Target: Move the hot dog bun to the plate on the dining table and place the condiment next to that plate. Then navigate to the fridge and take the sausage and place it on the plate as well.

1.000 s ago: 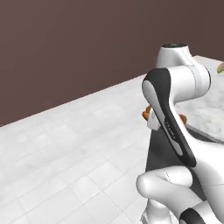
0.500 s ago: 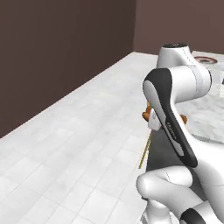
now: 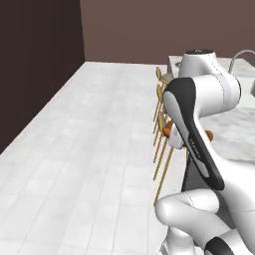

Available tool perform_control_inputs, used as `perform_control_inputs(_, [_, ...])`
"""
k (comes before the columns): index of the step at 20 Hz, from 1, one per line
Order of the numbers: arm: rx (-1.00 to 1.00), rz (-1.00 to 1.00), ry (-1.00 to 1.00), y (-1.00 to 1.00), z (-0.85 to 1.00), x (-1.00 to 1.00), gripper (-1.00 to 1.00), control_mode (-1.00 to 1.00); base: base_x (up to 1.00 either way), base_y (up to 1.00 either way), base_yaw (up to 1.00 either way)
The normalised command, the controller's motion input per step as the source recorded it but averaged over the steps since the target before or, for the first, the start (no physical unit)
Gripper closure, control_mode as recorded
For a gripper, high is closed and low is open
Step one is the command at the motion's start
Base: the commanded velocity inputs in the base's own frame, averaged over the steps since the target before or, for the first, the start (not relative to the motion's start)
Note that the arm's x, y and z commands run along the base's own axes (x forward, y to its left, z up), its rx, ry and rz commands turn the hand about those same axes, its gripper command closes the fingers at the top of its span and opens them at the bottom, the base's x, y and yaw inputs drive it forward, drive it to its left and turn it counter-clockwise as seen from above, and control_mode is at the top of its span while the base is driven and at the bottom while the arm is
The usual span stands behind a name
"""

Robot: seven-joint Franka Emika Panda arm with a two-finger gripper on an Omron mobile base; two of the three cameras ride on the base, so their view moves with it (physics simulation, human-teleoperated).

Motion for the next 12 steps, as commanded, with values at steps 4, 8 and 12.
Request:
perform_control_inputs(4, [0.0, 0.0, 0.0, 0.0, 0.0, 0.0, 1.0, 1.0, 0.8, 0.84, -0.55])
perform_control_inputs(8, [0.0, 0.0, 0.0, 0.0, 0.0, 0.0, 1.0, 1.0, 0.8, 0.85, -0.54])
perform_control_inputs(12, [0.0, 0.0, 0.0, 0.0, 0.0, 0.0, 1.0, 1.0, 0.82, 0.9, -0.51])
